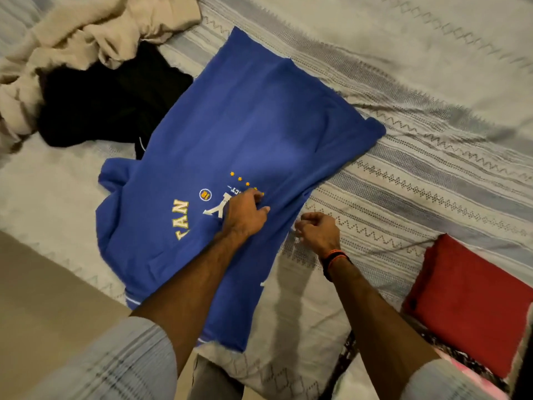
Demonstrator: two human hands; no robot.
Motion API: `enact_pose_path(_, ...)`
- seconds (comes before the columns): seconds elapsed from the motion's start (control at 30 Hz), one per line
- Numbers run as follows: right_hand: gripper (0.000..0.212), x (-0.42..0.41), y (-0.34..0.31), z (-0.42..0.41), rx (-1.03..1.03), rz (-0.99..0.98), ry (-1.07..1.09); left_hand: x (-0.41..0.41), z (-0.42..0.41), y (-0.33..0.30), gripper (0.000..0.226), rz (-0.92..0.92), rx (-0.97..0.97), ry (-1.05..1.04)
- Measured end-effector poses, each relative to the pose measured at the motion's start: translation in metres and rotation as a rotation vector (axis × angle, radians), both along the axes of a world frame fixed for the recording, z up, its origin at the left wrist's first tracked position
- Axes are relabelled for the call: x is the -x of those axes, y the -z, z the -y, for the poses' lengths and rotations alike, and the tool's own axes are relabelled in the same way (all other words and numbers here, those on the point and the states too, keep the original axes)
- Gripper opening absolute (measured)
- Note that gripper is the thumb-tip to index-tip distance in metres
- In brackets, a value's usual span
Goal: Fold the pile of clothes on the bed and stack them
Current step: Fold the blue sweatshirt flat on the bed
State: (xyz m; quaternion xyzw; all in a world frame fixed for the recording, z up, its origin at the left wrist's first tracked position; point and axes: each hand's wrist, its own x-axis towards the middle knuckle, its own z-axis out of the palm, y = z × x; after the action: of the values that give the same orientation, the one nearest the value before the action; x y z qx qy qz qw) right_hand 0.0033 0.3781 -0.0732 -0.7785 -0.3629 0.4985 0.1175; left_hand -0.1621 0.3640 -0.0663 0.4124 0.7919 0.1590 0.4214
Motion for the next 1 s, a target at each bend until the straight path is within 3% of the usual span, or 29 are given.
enact_pose_path(0.13,0.017,0.014,0.016,-0.007,-0.047,0.041,0.068,-0.002,-0.027,0.014,0.034,-0.017,-0.005,0.071)
enact_pose_path(0.23,0.017,0.020,0.019,-0.009,-0.049,0.027,0.089,-0.002,-0.038,0.019,0.021,-0.037,0.022,0.101)
enact_pose_path(0.37,0.013,0.010,0.022,-0.004,-0.059,0.134,0.121,0.007,-0.045,0.021,0.008,-0.150,0.012,0.001)
enact_pose_path(0.57,0.010,0.007,0.022,-0.001,-0.021,0.158,0.209,0.010,-0.049,0.017,0.015,-0.272,0.047,0.032)
enact_pose_path(0.7,0.012,0.004,0.019,-0.004,-0.028,0.127,0.216,0.011,-0.053,0.017,0.022,-0.198,0.023,0.147)
enact_pose_path(1.0,0.010,-0.016,0.005,-0.045,-0.130,0.051,0.268,-0.015,-0.098,0.007,0.036,0.017,-0.100,0.165)
